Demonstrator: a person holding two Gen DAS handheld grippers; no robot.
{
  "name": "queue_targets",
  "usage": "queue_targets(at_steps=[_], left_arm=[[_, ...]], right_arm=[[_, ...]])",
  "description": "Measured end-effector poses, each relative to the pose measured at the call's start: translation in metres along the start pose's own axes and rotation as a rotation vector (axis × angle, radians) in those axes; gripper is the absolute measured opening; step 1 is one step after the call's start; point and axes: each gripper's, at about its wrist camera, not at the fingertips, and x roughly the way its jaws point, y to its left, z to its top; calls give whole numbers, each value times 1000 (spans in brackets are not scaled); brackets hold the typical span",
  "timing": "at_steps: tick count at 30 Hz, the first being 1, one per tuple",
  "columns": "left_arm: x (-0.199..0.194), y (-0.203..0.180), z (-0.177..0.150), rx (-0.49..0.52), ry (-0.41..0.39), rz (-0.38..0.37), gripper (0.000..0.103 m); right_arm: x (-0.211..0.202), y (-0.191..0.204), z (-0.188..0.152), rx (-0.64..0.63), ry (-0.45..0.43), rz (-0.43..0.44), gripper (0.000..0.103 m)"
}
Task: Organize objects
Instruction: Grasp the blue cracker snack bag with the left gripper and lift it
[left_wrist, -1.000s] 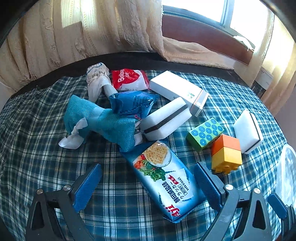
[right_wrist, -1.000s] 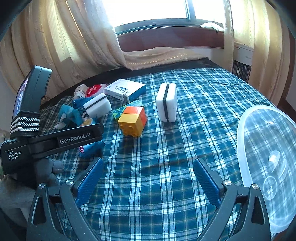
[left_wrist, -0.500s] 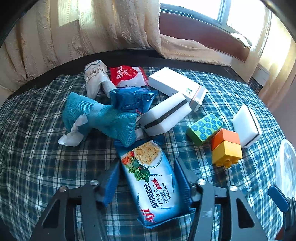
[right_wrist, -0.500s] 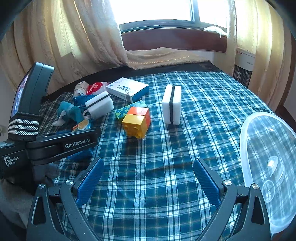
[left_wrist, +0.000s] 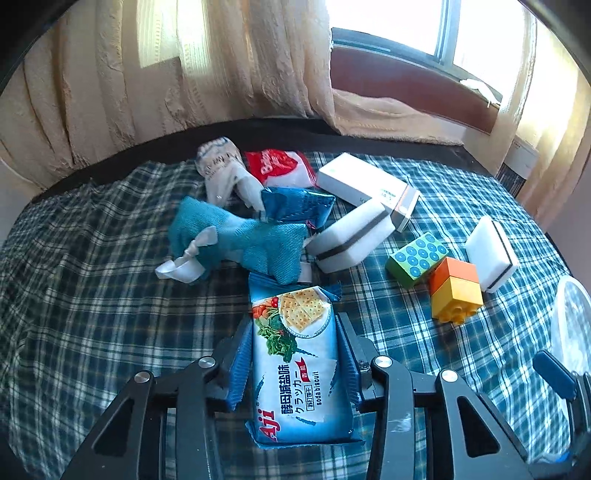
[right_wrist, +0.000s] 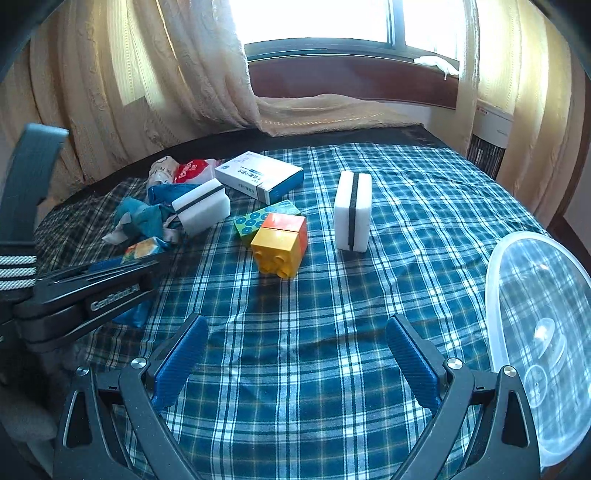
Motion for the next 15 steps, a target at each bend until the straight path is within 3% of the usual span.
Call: queue_targets(at_steps=[7,15], left_arm=[[-14,11,-1,-13,-57,19,45],[-16,19,-2,-36,-53,-13,44]], right_arm=[[8,6,7,-16,6,-1,97],[23,-1,24,31,15,41,97]])
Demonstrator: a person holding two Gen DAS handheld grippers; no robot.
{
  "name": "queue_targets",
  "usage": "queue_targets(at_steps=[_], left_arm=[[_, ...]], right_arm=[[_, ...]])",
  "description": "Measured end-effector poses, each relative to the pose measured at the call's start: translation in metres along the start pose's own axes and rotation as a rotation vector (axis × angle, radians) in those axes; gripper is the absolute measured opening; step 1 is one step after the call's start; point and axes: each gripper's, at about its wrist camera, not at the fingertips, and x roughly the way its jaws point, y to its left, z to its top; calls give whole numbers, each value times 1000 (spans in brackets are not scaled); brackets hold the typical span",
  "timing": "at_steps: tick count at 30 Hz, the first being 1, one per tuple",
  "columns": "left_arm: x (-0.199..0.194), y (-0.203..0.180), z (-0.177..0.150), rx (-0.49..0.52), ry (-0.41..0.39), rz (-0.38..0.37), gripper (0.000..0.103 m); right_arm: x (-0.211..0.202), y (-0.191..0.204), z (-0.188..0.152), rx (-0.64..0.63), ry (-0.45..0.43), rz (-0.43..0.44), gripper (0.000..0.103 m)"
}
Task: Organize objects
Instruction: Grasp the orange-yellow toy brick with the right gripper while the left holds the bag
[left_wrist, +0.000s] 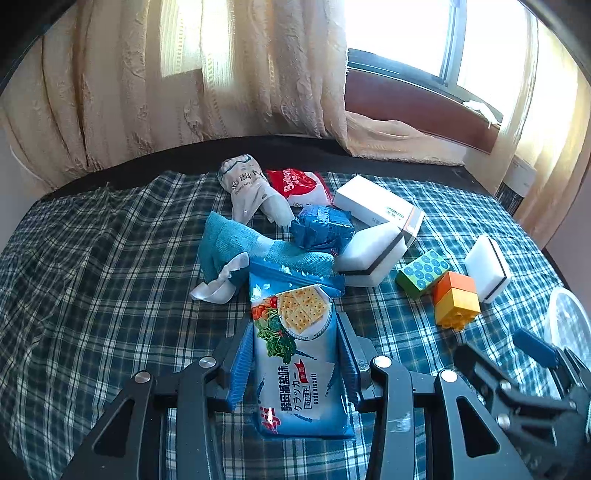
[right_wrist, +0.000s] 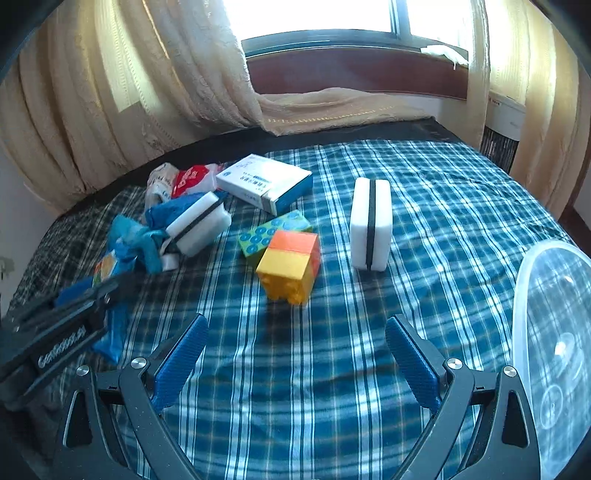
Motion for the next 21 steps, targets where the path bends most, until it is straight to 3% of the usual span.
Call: queue_targets(at_steps=[5,7,12,16,18,21], left_arm=[[-5,3,0,-16,-3,-22,44],[-7,4,-1,-16,-5,-31,44],[-8,7,0,-24,0,-50,44],[-11,7,0,-27,-3,-64,44],[-12,6,-1,-26,-5,-64,44],[-13,5,-1,-25,-7,-66,44]], right_arm=[[13,8,11,-31,-8,-18,96],[22,10,16,-41,5,-27,92],[42,9,19,-32,57,-25,67],[41,7,18,-30,50,-45,51],[40,5,19,-20,48,-42,37],[37,1,18,-4,44,-38,34]])
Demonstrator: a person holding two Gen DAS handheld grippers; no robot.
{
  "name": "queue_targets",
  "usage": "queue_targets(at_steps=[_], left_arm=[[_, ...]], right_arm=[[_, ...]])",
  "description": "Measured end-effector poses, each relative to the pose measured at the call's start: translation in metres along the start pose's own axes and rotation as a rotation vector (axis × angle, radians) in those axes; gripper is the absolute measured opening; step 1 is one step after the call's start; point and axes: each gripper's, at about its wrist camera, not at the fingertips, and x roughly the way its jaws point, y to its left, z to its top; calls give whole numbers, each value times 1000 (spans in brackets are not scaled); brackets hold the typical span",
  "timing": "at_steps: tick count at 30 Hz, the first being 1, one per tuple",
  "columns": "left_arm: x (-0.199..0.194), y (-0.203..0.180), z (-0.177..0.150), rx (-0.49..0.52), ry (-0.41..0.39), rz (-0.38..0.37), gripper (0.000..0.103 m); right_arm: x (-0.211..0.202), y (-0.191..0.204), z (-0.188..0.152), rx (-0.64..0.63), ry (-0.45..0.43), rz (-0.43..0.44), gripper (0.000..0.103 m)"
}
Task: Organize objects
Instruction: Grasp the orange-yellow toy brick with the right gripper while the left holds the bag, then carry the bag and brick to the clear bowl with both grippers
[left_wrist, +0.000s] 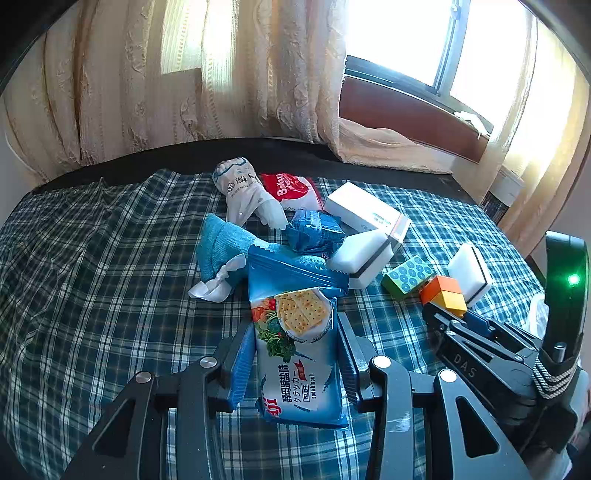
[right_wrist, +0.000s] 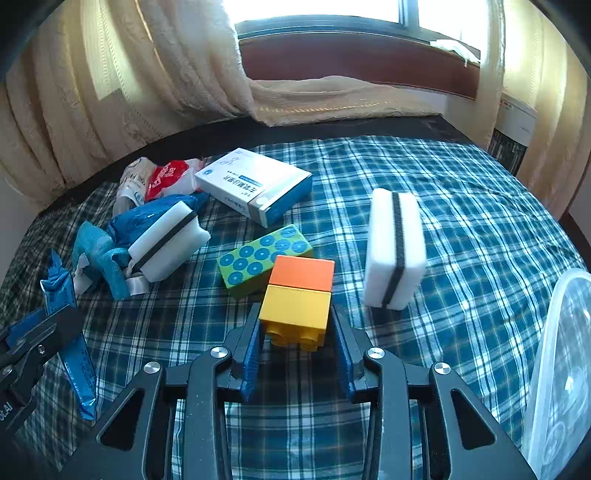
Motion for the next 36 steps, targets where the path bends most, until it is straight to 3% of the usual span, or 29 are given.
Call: queue_targets(at_steps=[10,36], left_arm=[[-10,-7,0,9,-19,-46,44],[-32,-35,-6,83,-60,-65,44]], right_arm=[[-32,-7,-11,29,-47,20,33],[-98,-37,-36,77,-141,10,32]])
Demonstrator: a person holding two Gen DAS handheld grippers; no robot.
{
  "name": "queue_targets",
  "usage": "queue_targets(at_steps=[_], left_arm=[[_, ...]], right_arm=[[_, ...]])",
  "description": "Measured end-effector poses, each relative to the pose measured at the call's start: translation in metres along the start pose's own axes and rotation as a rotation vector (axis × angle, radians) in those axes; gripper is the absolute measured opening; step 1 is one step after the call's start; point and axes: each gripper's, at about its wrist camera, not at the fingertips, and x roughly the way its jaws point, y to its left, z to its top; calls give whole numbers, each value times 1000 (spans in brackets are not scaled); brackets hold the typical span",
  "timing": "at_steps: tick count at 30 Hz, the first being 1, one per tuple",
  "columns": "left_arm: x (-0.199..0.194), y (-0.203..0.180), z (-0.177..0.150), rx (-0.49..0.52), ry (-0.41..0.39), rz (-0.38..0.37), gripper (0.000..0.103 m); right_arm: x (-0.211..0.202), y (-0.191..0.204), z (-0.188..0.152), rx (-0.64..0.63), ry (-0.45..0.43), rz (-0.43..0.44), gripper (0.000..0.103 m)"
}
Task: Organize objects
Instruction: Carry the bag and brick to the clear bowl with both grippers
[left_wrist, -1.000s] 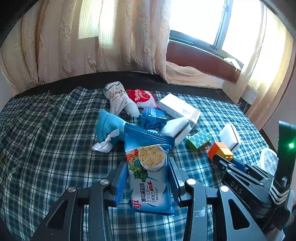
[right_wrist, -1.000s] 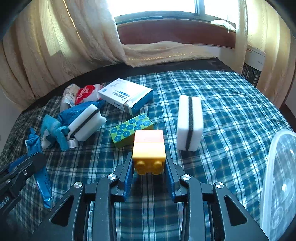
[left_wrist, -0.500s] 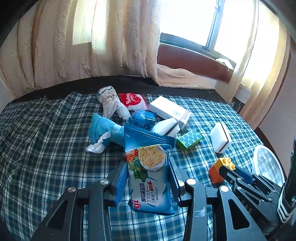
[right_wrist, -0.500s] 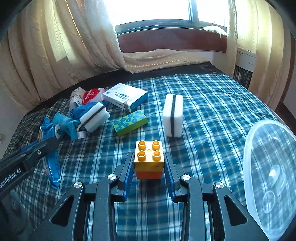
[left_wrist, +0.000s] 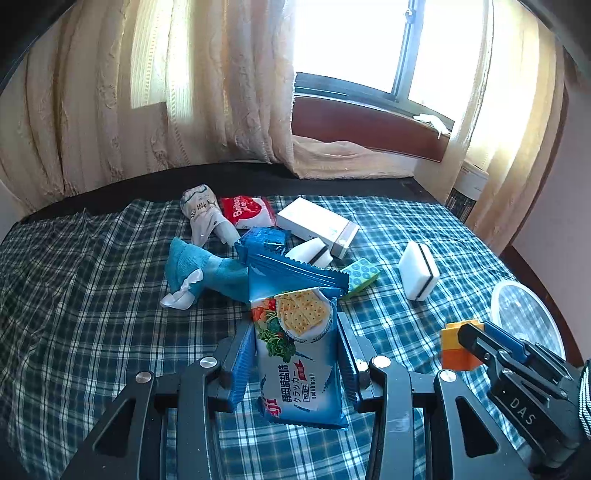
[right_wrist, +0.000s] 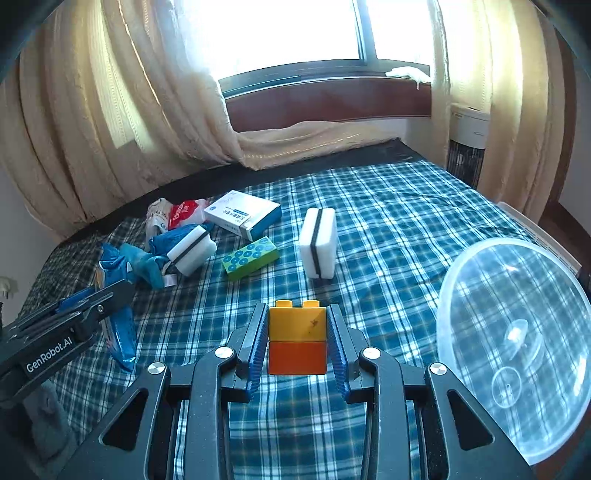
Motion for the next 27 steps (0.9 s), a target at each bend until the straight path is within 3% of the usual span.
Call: queue_targets(at_steps=[14,27], left_arm=[[-5,-64,2,132,4,-54,44],[-3,-153,-3,288,28,-159,44]], right_arm=[[-44,-75,-3,130,-79,-102,32],[-67,-153,-23,228,-70,-225,32]])
